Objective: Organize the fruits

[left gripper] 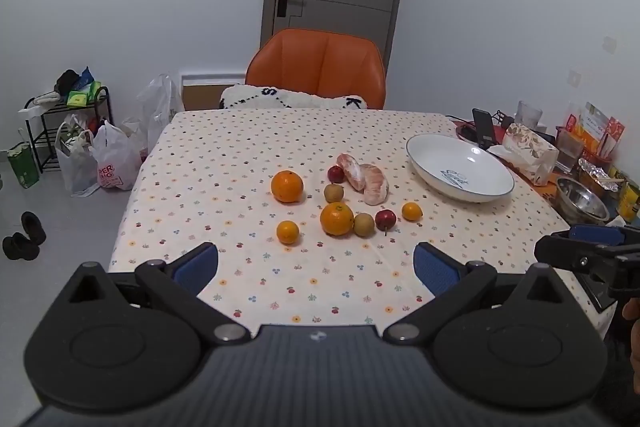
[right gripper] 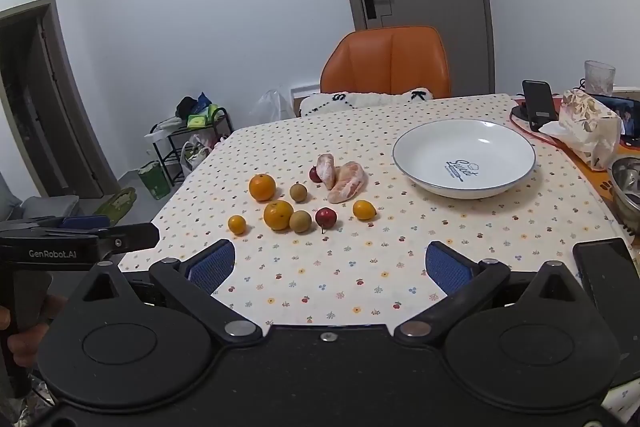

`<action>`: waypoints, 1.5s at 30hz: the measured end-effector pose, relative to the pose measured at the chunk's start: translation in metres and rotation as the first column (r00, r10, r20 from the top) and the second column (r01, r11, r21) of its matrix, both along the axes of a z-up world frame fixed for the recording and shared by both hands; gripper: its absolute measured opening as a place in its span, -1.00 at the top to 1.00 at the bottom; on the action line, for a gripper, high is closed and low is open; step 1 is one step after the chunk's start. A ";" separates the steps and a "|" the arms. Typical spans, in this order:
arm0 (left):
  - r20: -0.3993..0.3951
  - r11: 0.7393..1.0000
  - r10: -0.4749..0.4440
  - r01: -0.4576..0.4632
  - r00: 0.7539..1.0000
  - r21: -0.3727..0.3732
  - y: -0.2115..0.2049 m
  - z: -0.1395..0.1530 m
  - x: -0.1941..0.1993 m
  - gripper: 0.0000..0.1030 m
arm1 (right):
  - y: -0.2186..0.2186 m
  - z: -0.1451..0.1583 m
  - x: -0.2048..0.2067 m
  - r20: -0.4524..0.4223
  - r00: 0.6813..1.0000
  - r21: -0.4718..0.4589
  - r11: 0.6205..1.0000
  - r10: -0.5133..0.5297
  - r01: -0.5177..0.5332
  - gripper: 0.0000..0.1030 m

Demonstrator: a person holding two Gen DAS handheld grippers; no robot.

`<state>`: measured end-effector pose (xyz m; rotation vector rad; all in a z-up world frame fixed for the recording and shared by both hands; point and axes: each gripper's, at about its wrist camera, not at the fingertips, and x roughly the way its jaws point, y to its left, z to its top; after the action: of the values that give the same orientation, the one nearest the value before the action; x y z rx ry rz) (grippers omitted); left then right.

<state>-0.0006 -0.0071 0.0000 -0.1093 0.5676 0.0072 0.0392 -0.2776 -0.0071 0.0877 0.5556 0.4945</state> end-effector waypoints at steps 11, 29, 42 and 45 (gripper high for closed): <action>0.013 1.000 -0.014 0.014 1.000 -0.007 0.000 0.003 -0.002 -1.00 | -0.001 0.001 0.001 0.004 1.000 -0.003 1.000 0.002 -0.002 -1.00; 0.030 0.999 -0.021 0.022 0.999 -0.026 0.002 0.006 -0.004 -1.00 | -0.002 0.002 0.000 0.005 1.000 -0.003 1.000 0.001 -0.001 -1.00; 0.036 1.000 -0.019 0.020 0.999 -0.018 0.001 0.008 -0.004 -1.00 | -0.004 0.002 0.001 0.004 1.000 -0.002 1.000 0.000 0.000 -1.00; 0.036 1.000 -0.018 0.019 0.999 -0.019 0.001 0.008 -0.005 -1.00 | -0.004 0.002 0.001 0.004 1.000 -0.003 1.000 0.000 0.000 -1.00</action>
<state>-0.0056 -0.0063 0.0082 -0.1227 0.5328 -0.0183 0.0406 -0.2812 -0.0047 0.0835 0.5524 0.4941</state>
